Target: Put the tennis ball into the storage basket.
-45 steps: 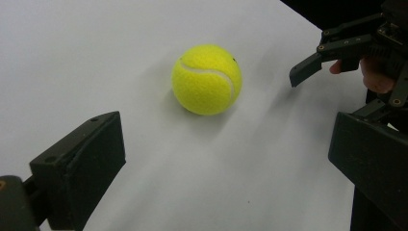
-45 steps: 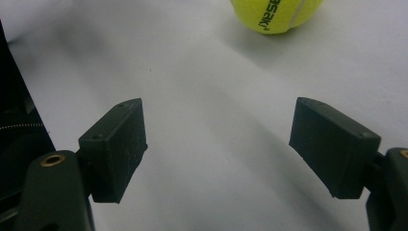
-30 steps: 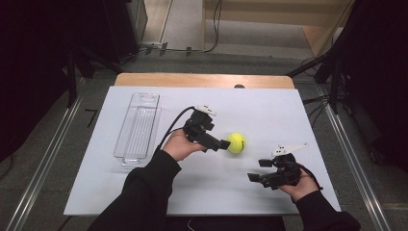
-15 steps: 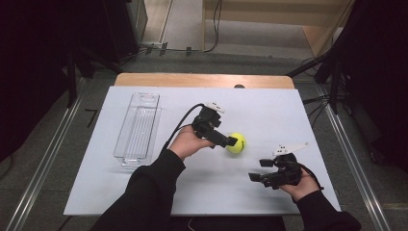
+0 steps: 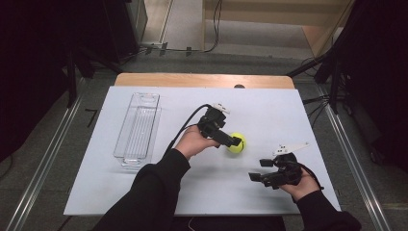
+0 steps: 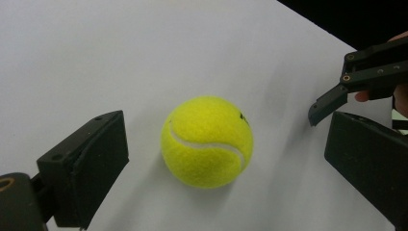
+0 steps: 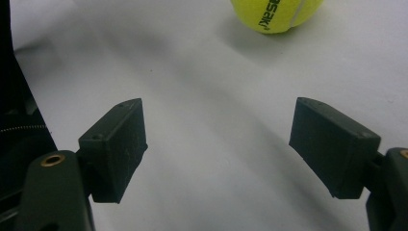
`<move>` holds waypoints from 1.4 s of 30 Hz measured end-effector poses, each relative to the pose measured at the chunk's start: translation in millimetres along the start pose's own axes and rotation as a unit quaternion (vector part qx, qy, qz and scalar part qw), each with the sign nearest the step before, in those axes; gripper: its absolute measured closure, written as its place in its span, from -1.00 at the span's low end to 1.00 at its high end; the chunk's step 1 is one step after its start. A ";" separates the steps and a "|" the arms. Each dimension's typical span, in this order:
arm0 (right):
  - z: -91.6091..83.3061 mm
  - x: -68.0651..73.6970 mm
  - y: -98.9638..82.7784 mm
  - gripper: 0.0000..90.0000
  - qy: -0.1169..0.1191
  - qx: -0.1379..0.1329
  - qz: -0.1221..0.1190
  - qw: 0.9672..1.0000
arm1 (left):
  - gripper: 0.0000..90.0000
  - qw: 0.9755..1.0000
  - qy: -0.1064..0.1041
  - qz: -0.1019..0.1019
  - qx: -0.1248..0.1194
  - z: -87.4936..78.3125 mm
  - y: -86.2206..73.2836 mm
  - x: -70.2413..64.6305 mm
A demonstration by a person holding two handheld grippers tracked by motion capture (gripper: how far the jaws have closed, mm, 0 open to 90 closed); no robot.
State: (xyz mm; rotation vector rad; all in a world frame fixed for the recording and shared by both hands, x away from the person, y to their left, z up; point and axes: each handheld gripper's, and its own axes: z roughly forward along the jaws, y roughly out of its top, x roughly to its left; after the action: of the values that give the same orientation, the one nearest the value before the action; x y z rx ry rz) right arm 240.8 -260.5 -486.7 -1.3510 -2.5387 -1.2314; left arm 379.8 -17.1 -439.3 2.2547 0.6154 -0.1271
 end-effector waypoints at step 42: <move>-1.6 -2.4 -0.3 -0.59 0.004 0.004 0.007 1.000 | -0.69 0.999 -0.003 0.004 0.050 52.1 -19.7 6.0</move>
State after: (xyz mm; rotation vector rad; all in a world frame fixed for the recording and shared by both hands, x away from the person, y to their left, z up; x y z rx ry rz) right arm 241.6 -263.4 -486.6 -1.3558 -2.5222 -1.2217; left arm 381.0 -40.7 -490.1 2.3517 0.6100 -0.1641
